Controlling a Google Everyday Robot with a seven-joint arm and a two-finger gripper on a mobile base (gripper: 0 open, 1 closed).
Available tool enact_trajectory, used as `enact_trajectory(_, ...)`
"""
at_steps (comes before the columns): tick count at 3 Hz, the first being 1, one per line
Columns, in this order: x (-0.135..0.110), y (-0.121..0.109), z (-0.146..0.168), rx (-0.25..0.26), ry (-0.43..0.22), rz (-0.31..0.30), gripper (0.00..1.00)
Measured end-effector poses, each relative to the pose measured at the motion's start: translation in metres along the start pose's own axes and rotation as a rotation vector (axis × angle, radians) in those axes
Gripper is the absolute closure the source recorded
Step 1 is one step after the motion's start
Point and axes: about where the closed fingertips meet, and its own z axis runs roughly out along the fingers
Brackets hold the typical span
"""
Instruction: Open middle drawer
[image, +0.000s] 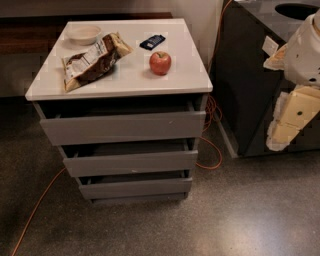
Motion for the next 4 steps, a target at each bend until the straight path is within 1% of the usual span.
enact_trajectory(1,0.000,0.000,0.000,0.000,0.000,0.000,0.00)
enact_trajectory(2,-0.010,0.000,0.011,0.016,0.008,-0.026,0.00)
enact_trajectory(3,-0.016,0.005,0.037,0.012,0.014,-0.054,0.00)
enact_trajectory(4,-0.021,0.015,0.075,-0.008,-0.004,-0.086,0.00)
